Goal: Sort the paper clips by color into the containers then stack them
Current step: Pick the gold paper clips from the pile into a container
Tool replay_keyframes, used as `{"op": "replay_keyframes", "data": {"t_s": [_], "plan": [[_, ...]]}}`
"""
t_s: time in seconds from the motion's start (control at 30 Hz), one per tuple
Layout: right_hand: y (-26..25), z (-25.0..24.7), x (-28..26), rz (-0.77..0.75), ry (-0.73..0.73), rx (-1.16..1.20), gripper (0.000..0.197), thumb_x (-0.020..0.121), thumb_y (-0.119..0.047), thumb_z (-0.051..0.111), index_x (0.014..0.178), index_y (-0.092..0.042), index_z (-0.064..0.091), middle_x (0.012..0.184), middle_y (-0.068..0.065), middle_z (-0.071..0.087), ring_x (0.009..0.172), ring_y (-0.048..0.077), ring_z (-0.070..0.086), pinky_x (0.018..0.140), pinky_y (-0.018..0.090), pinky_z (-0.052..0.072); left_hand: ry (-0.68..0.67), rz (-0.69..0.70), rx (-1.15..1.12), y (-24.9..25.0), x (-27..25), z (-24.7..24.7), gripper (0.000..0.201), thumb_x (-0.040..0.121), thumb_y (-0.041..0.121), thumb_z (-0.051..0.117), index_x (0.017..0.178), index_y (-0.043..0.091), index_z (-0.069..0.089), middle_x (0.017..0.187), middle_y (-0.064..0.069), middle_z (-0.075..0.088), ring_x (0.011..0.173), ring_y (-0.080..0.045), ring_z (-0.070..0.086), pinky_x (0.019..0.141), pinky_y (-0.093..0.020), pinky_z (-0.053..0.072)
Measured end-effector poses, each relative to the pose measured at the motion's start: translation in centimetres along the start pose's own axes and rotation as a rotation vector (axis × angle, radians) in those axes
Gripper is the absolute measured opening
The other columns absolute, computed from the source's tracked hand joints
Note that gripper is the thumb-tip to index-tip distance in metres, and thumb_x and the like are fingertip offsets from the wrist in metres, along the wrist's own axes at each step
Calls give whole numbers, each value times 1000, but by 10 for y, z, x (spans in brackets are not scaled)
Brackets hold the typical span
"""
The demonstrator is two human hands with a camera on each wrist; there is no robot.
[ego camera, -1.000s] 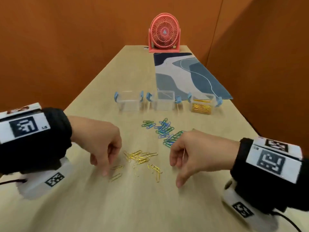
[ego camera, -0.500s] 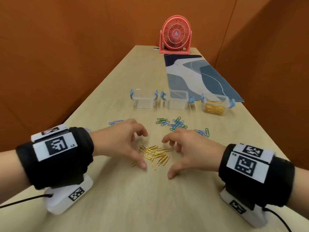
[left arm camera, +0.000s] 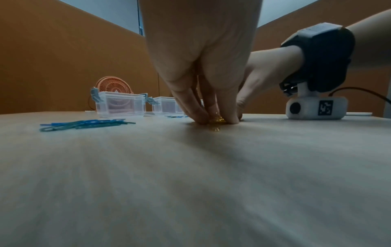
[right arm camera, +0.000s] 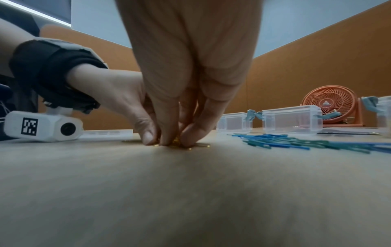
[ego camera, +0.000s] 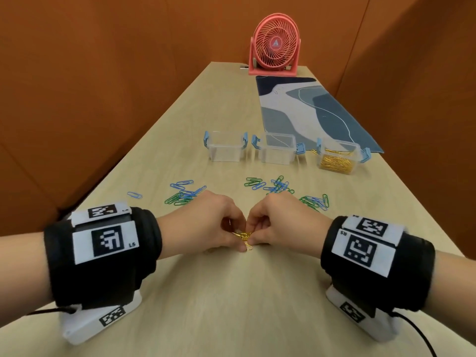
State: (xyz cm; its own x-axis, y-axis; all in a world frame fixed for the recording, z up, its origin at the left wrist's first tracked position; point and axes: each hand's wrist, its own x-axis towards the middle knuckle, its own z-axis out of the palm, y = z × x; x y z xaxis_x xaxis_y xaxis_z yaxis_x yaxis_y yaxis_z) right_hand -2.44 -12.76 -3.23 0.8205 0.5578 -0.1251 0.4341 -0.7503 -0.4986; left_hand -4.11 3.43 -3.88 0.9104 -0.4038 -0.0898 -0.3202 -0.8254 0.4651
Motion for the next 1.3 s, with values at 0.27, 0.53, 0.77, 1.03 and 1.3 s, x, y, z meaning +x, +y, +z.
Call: {"op": "replay_keyframes", "data": {"t_s": [0.27, 0.53, 0.77, 1.03, 1.3], "plan": [[-2, -1, -3, -33, -18, -118, 15, 77, -16, 66, 90, -10, 69, 64, -7, 52, 67, 11, 52, 64, 21, 46, -98, 8, 39, 3, 9, -8, 15, 78, 29, 72, 90, 19, 73, 82, 2, 72, 74, -10, 63, 71, -21, 50], [23, -21, -5, 77, -18, 22, 6, 73, -13, 71, 78, -16, 70, 69, -2, 65, 65, 8, 60, 73, 24, 55, -300, -167, -287, 6, 36, -19, 8, 75, 10, 75, 83, 8, 75, 69, 3, 72, 60, -11, 65, 62, -13, 52], [60, -66, -8, 175, 52, 362, 5, 77, -12, 73, 77, -7, 72, 59, -3, 65, 49, 3, 60, 59, 16, 51, -327, -197, -566, 16, 75, -30, 5, 78, 5, 71, 83, 7, 72, 67, 3, 70, 60, -8, 63, 62, -13, 53], [126, -148, 8, 375, 441, 242, 16, 79, -22, 72, 85, -7, 74, 77, 8, 72, 65, 11, 65, 77, 28, 57, -12, -114, -608, 83, 181, -48, 8, 80, 3, 69, 87, 0, 69, 77, -10, 68, 61, -13, 62, 69, -21, 58], [157, -146, 37, 442, 446, 193, 23, 78, -22, 74, 95, -6, 72, 82, 6, 70, 72, 13, 65, 71, 26, 57, 100, -129, -397, 108, 234, -26, 22, 85, 7, 61, 104, 0, 69, 102, -14, 71, 95, -24, 69, 89, -37, 55]]}}
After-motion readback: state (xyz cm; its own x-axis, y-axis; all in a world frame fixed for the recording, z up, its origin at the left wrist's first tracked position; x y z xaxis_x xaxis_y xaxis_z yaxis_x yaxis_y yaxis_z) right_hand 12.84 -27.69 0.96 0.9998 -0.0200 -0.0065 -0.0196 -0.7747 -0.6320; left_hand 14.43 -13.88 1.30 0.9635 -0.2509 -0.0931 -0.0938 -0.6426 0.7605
